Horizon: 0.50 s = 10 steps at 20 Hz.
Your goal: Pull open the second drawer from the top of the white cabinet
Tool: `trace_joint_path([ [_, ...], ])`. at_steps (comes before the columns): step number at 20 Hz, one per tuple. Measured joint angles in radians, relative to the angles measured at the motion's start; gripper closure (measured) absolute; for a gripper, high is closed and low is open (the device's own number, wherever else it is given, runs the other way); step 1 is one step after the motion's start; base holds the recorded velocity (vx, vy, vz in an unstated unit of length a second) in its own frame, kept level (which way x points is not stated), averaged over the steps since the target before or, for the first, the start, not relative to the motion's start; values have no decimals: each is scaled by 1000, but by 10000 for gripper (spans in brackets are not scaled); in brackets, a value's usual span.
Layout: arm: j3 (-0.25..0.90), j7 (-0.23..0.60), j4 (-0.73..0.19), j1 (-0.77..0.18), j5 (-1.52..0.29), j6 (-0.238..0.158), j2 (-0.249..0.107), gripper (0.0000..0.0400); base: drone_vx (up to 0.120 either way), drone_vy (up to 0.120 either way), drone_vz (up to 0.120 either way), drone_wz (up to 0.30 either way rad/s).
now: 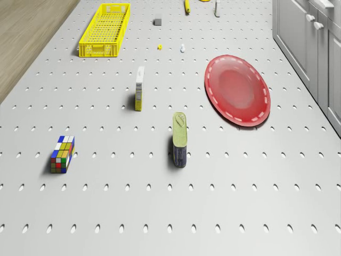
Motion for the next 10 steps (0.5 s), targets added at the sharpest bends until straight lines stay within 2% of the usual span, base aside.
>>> trace_joint_path([
  [4,-157,-42,-112,68,237,3,-19,95,120,-120,0,0],
  [10,-269,-66,-201,146,382,23,-50,98,120,-120,0,0],
])
